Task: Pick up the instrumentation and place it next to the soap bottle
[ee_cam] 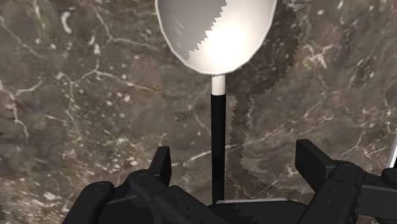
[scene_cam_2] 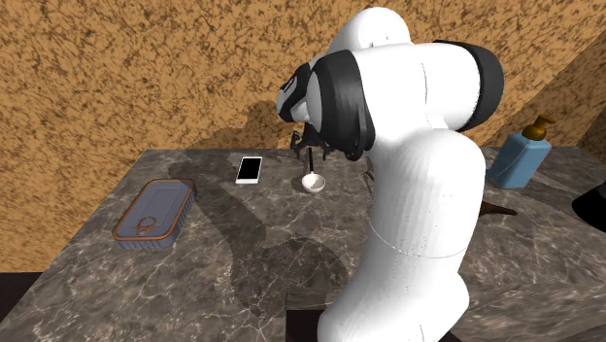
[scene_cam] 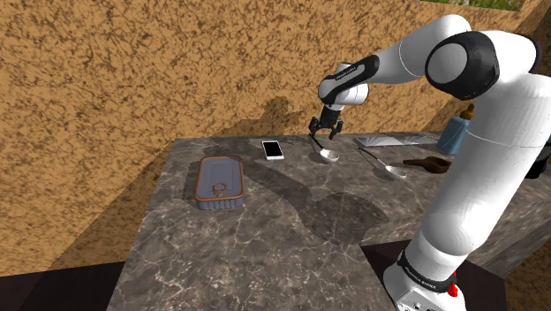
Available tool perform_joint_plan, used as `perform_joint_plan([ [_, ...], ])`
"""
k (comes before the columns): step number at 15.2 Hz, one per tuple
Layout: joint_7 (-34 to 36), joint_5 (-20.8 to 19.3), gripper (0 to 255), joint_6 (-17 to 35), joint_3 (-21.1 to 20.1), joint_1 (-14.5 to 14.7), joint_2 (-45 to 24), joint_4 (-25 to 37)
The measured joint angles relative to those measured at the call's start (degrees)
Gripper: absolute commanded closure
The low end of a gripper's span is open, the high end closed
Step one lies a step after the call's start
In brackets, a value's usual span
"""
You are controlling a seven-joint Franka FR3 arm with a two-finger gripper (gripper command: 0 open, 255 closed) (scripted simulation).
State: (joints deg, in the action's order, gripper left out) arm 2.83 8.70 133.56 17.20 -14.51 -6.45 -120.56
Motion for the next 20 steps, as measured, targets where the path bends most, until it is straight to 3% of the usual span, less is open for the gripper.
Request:
perform_joint_plan([
  [8, -1.49, 2.91, 0, 4.6, -0.37, -0.7, -5.41, 0.36],
  [14, -1.73, 3.16, 0, 5.17, -0.43, -0.76, -5.72, 0.09],
  [15, -1.73, 3.16, 255, 5.17, -0.43, -0.76, -5.72, 0.09],
  [20, -1.74, 3.13, 255, 5.21, -0.35, -0.82, -5.66, 0.13],
])
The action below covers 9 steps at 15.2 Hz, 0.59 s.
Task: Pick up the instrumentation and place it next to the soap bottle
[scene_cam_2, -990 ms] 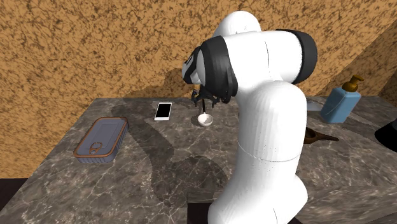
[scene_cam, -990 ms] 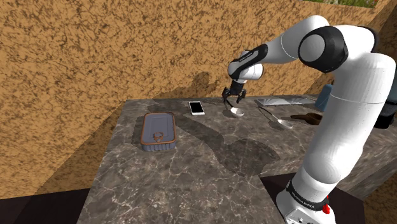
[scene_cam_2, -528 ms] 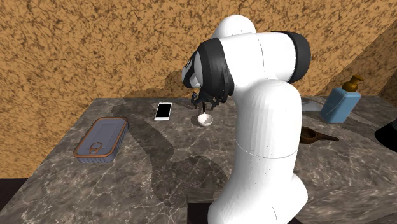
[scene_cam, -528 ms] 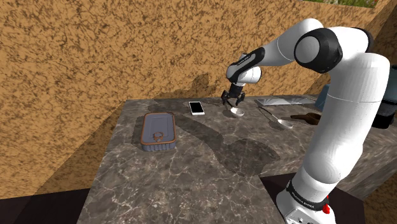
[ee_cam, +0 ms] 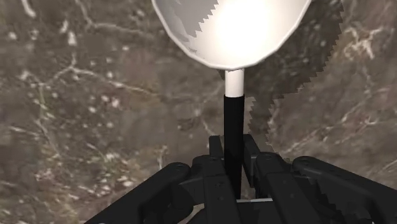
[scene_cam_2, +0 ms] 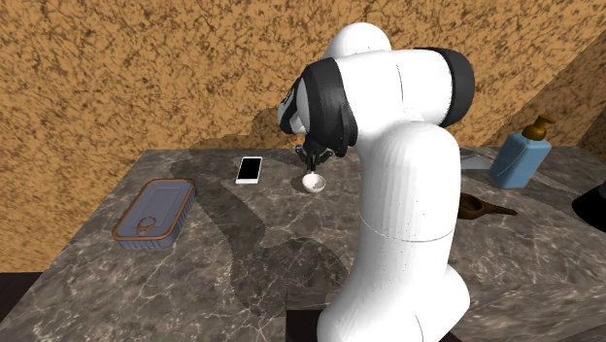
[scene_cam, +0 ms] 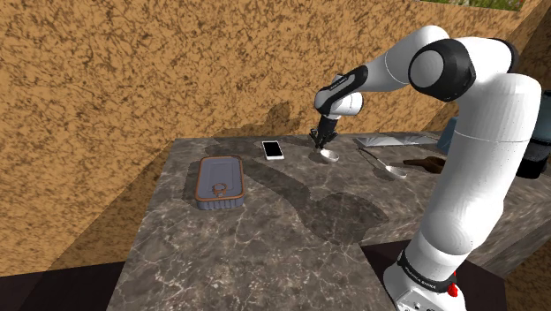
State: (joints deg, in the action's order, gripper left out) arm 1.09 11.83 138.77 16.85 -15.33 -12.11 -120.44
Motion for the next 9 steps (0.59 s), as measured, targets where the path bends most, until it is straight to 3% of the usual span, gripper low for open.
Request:
perform_joint_plan([
  [9, 0.75, -0.94, 255, -2.01, 0.23, 0.23, 1.45, 0.56],
])
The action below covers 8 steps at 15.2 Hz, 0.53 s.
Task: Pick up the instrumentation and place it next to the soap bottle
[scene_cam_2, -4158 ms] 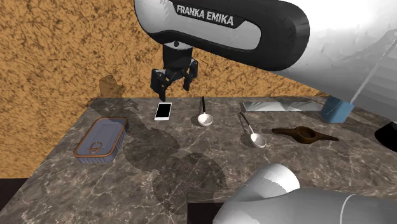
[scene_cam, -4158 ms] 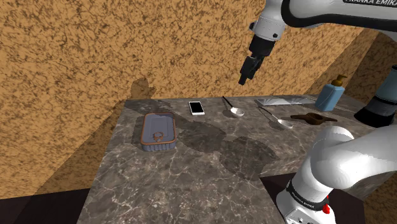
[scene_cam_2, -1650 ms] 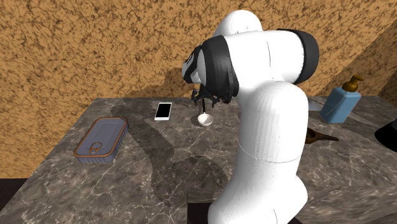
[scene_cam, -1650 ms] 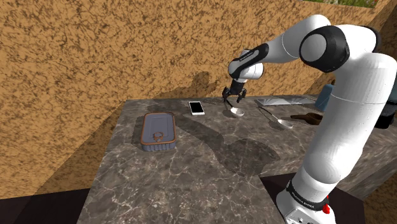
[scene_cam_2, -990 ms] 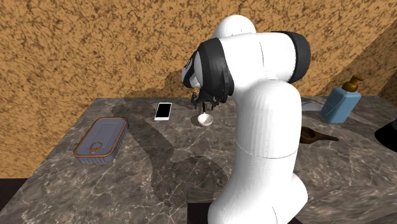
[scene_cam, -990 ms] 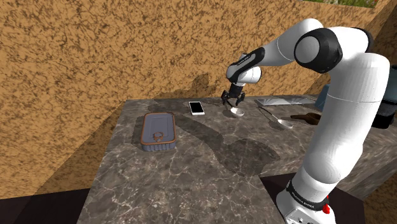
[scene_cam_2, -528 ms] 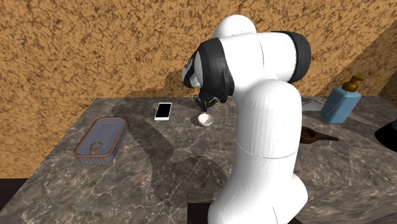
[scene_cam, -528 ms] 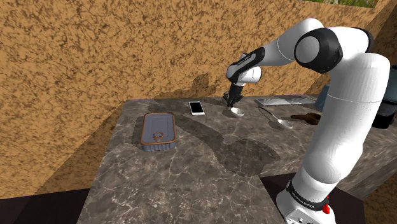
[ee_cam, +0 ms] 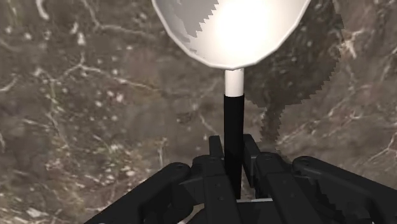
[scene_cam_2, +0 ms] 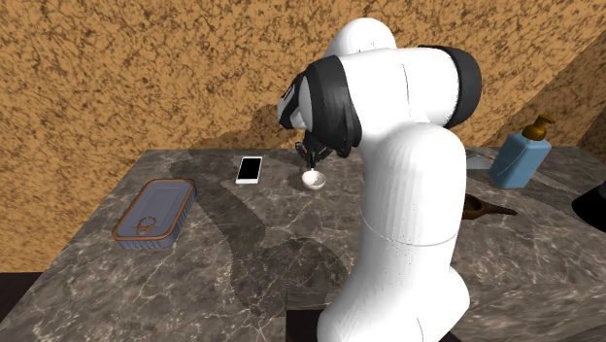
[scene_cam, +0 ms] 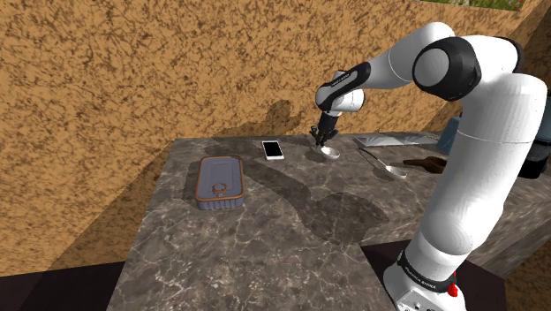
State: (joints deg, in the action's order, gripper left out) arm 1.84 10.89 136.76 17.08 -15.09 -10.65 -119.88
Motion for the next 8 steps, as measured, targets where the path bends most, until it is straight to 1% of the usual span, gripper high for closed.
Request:
perform_joint_plan([
  [8, 1.65, -2.08, 255, -5.35, 0.49, 0.29, 3.31, 2.31],
])
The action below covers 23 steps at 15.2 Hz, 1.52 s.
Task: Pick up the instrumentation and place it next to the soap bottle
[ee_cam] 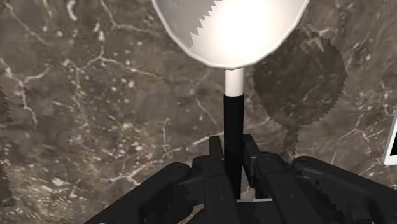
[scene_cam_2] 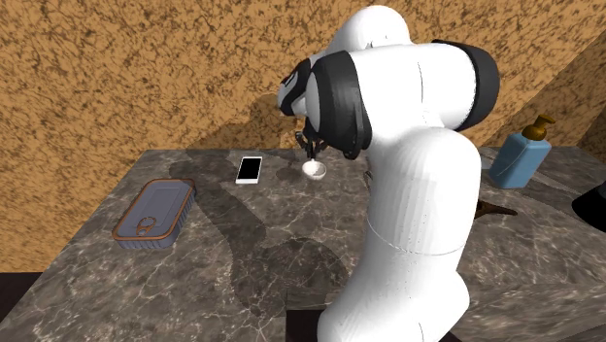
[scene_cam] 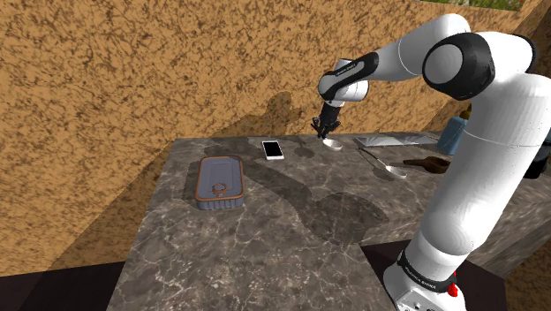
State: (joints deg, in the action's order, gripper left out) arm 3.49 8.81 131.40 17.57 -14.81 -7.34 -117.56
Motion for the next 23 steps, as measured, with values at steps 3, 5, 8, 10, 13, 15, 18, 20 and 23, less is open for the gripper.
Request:
perform_joint_plan([
  [3, 0.61, -0.58, 255, -2.05, 0.06, 0.11, 0.82, 1.3],
  [5, 1.0, -0.98, 255, -3.55, 0.1, 0.16, 1.45, 2.24],
  [8, 1.33, -1.47, 255, -5.67, 0.21, 0.14, 2.28, 3.59],
  [10, 1.78, -1.85, 255, -7.21, 0.2, 0.24, 2.9, 4.57],
  [13, 2.23, -2.32, 255, -9.35, 0.22, 0.29, 3.75, 5.92],
  [15, 2.37, -2.51, 255, -10.77, 0.27, 0.25, 4.03, 7.08],
  [18, 2.74, -2.91, 255, -12.78, 0.28, 0.29, 4.83, 8.35],
  [20, 2.91, -3.03, 255, -14.4, 0.3, 0.28, 4.94, 9.87],
  [23, 3.19, -3.22, 255, -16.8, 0.3, 0.29, 5.2, 12.03],
])
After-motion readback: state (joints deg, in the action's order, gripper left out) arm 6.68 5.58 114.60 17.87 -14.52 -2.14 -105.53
